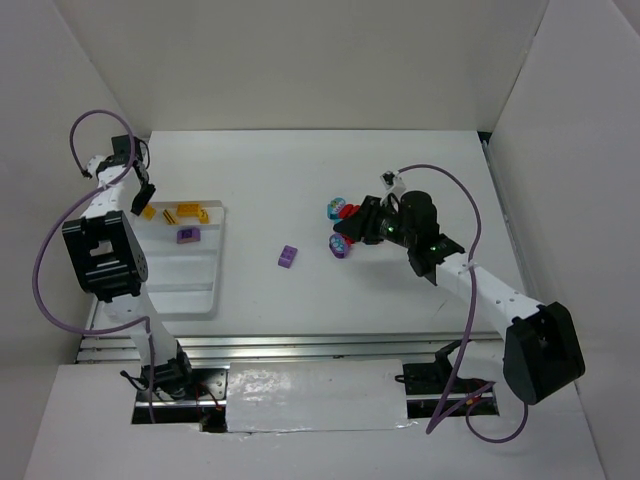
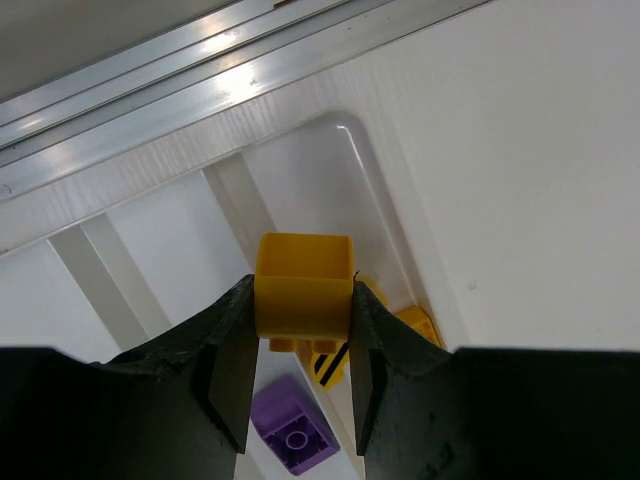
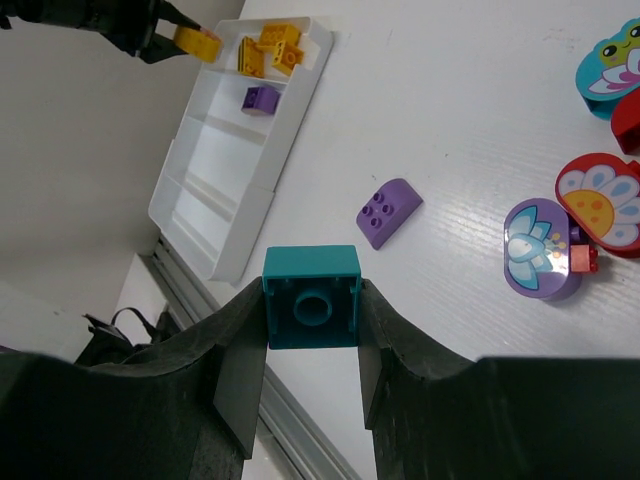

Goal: Sort the legos into containers by color

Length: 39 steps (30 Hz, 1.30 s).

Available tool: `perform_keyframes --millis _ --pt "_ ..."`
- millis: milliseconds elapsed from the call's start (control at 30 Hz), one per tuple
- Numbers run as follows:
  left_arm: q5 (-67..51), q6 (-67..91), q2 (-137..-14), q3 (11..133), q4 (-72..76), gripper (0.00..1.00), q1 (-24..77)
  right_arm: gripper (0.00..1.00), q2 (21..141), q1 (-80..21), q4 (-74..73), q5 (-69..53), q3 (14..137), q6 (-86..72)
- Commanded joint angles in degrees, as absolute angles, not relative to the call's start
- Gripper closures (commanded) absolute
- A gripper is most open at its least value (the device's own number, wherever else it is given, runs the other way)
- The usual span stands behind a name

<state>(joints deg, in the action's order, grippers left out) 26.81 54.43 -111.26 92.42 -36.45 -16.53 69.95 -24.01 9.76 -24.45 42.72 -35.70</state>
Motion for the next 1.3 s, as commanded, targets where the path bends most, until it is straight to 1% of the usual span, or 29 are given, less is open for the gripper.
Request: perform_keyframes --millis 0,33,67,100,200,233,333,400,467,500,533,567,600,633,667,700,733,767,800,867,900,933,967,1000,1033,1167,1267 --pt "27.86 55.37 -110.66 92.21 -36.21 0.67 -16.79 1.0 70.05 -24.52 10.55 -24.79 44.82 -34.19" --pt "27.69 55.11 -110.57 92.02 -35.34 0.48 -16.79 1.0 70.22 -24.7 10.55 -24.96 44.91 -34.19" --pt "27.86 55.46 -110.57 92.11 -35.68 0.37 -16.79 1.0 70.4 -24.78 10.55 -25.22 45.17 -33.93" --pt "28.38 55.89 -110.31 92.63 -36.21 0.21 -16.79 1.0 70.66 -24.87 10.46 -25.66 45.26 -33.84" --pt "28.39 56.51 -109.43 93.69 -37.09 0.02 -16.79 1.0 71.8 -25.4 9.85 -26.01 46.05 -33.49" --pt "27.95 56.43 -108.21 93.78 -37.18 0.0 -16.79 1.0 72.42 -26.01 9.76 -26.02 46.49 -33.31" --pt "25.59 55.29 -103.74 93.08 -35.69 0.01 -16.61 1.0 73.65 -26.8 9.84 -27.06 47.19 -32.78" --pt "20.41 51.69 -100.65 91.85 -32.53 0.01 -14.86 1.0 74.0 -27.07 11.33 -28.73 47.2 -33.04" --pt "10.59 45.64 -95.47 91.06 -29.81 0.01 -10.84 1.0 74.09 -26.98 12.56 -30.85 46.93 -34.27" --pt "6.37 43.27 -93.62 88.71 -24.49 0.01 -8.9 1.0 74.0 -26.9 12.92 -31.11 47.11 -34.89" --pt "2.59 40.81 -89.08 86.94 -21.56 0.0 -6.79 1.0 73.83 -26.98 12.66 -31.55 47.63 -35.59" --pt "-2.41 35.39 -86.25 84.4 -17.88 0.0 -1.29 1.0 73.57 -26.9 12.31 -31.47 47.98 -37.25" --pt "-4.9 32.29 -80.48 77.85 -9.14 0.01 2.08 1.0 73.39 -26.81 11.17 -31.29 48.25 -38.31" --pt "-7.53 28.95 -77.55 74.22 -4.35 0.01 4.81 1.0 72.78 -26.98 10.73 -31.2 48.69 -39.45" --pt "-14.78 21.78 -74.47 65.83 0.48 0.01 9.97 1.0 72.25 -26.9 10.37 -32.07 48.95 -41.03" --pt "-18.25 18.14 -68.61 61.48 10.1 0.01 12.54 1.0 71.81 -26.72 9.33 -32.6 49.04 -41.74" --pt "-20.2 12.19 -66.03 57.87 13.59 0.01 14.83 1.0 70.68 -26.81 8.62 -32.87 49.48 -42.88" --pt "-20.13 10.22 -63.57 52.09 16.06 0.01 19.38 1.0 69.97 -26.72 8.09 -33.13 49.57 -43.33" --pt "-19.95 9.15 -59.8 50.03 18.0 0.0 20.99 1.0 69.26 -26.46 7.04 -33.83 49.57 -43.77" --pt "-23.53 6.16 -57.23 45.38 22.57 0.01 24.42 1.0 66.81 -26.19 6.85 -34.36 49.22 -45.7" --pt "-27.12 5.02 -55.13 43.7 24.59 0.0 25.74 1.0 65.49 -26.1 7.55 -37.06 48.52 -46.4" --pt "-27.07 2.49 -54.41 42.46 26.96 0.01 27.41 1.0 65.22 -26.1 8.25 -38.66 48.34 -48.41" --pt "-26.37 1.24 -53.71 40.71 27.24 0.0 30.9 1.0 64.95 -26.28 9.31 -40.76 48.17 -49.38" --pt "-24.54 0.62 -52.83 40.17 27.16 0.0 32.42 1.0 64.52 -26.19 11.67 -44.61 47.55 -50.7" --pt "-23.91 -2.26 -52.56 39.73 27.51 0.0 34.26 1.0 64.25 -26.28 12.73 -45.95 47.29 -53.24" --pt "-28.29 -1.32 -51.42 37.18 31.9 0.0 35.42 1.0 62.75 -28.12 15.29 -47.72 46.49 -56.07" --pt "-29.18 -1.32 -51.42 37.35 32.26 0.01 36.74 1.0 63.37 -30.14 18.35 -49.3 46.5 -58.7"
